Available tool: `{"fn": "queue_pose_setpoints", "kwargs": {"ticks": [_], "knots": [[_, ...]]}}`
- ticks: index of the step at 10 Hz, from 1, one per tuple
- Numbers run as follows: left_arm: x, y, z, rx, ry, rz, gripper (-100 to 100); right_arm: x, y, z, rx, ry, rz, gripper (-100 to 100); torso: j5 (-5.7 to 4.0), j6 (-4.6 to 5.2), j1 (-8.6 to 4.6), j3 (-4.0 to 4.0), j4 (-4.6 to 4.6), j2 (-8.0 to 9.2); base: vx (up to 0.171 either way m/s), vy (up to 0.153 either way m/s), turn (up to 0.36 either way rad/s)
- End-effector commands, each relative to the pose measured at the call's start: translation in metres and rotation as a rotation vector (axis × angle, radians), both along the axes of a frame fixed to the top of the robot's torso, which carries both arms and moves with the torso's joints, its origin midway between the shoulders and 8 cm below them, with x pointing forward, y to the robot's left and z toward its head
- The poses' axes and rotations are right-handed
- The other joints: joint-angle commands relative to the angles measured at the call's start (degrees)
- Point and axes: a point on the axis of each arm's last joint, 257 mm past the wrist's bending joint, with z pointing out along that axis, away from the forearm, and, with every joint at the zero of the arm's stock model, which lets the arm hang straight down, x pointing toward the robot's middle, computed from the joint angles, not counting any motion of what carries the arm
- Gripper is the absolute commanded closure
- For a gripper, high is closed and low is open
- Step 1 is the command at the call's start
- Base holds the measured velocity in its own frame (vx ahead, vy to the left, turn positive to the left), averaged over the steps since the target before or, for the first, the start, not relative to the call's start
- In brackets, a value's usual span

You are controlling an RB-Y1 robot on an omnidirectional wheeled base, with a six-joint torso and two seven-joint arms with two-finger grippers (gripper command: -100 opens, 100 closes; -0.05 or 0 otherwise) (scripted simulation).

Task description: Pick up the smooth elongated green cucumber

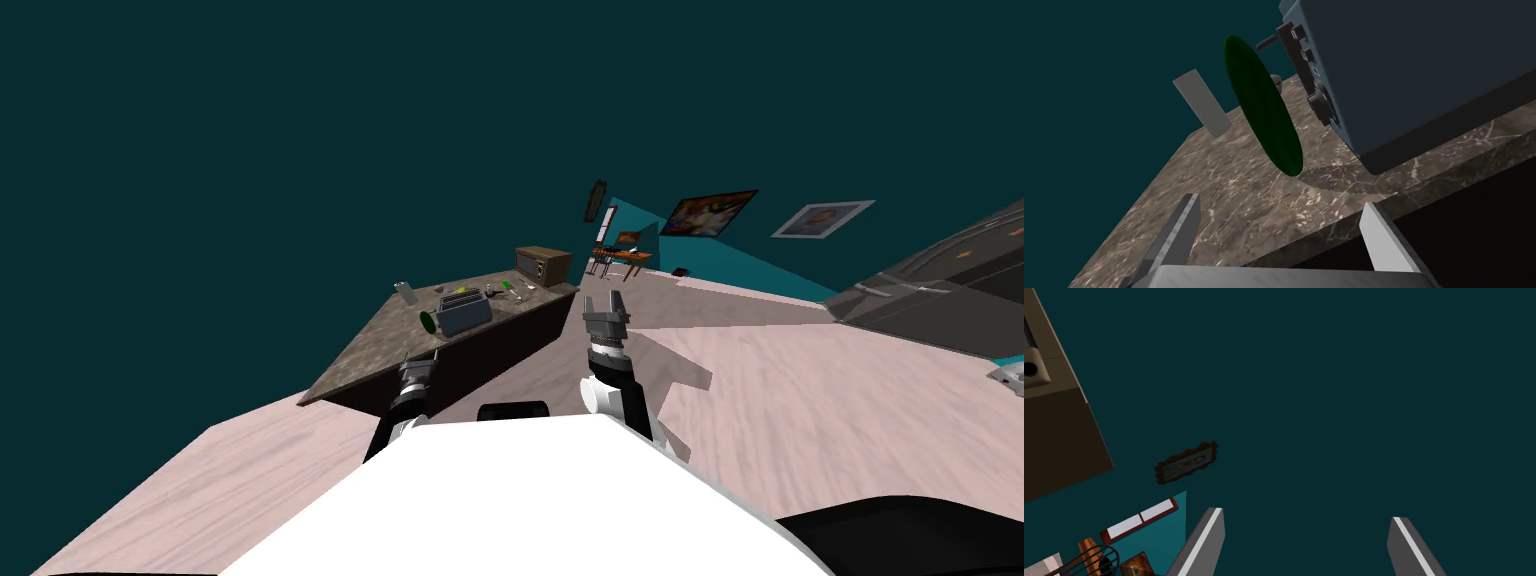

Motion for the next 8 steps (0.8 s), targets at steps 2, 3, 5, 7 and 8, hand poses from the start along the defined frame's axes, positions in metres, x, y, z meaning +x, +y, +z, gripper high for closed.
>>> {"fn": "queue_pose_setpoints", "kwargs": {"ticks": [2, 3, 5, 7, 8], "knots": [[-0.004, 0.018, 0.008, -0.073, -0.065, 0.057, -100, 0.000, 0.000, 0.000, 0.000, 0.000, 0.000, 0, 0.01, 0.00, 0.04, -0.02, -0.01, -0.03, 0.085, 0.066, -0.166], [-0.005, 0.024, 0.011, -0.103, -0.092, 0.081, -100, 0.000, 0.000, 0.000, 0.000, 0.000, 0.000, 0, 0.02, 0.00, 0.09, -0.03, -0.01, -0.05, 0.094, 0.080, -0.189], [-0.011, 0.034, 0.015, -0.202, -0.170, 0.159, -100, 0.000, 0.000, 0.000, 0.000, 0.000, 0.000, 0, 0.05, 0.02, 0.26, -0.12, -0.04, -0.23, 0.141, 0.140, -0.257], [-0.014, 0.034, 0.013, -0.265, -0.210, 0.204, -100, 0.000, 0.000, 0.000, 0.000, 0.000, 0.000, 0, 0.07, -0.02, 0.29, -0.14, -0.06, -0.24, 0.121, 0.118, -0.097], [-0.014, 0.033, 0.013, -0.281, -0.221, 0.216, -100, 0.000, 0.000, 0.000, 0.000, 0.000, 0.000, 0, 0.05, 0.04, 0.24, -0.20, -0.04, -0.37, 0.125, 0.118, -0.054]]}}
